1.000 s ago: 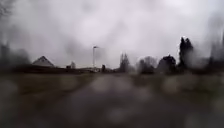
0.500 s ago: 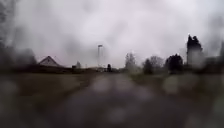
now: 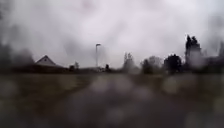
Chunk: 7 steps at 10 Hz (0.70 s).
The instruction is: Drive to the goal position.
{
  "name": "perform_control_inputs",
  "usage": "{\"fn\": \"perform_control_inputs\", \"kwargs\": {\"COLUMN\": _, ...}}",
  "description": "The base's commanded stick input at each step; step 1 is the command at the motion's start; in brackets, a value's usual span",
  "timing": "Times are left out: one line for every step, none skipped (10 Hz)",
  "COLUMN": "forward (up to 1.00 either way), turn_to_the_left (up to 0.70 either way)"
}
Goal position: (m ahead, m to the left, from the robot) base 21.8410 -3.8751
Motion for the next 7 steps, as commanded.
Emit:
{"fn": "perform_control_inputs", "kwargs": {"forward": 1.00, "turn_to_the_left": 0.00}}
{"fn": "perform_control_inputs", "kwargs": {"forward": 1.00, "turn_to_the_left": 0.00}}
{"fn": "perform_control_inputs", "kwargs": {"forward": 1.00, "turn_to_the_left": 0.00}}
{"fn": "perform_control_inputs", "kwargs": {"forward": 1.00, "turn_to_the_left": 0.00}}
{"fn": "perform_control_inputs", "kwargs": {"forward": 1.00, "turn_to_the_left": 0.04}}
{"fn": "perform_control_inputs", "kwargs": {"forward": 1.00, "turn_to_the_left": 0.28}}
{"fn": "perform_control_inputs", "kwargs": {"forward": 1.00, "turn_to_the_left": 0.40}}
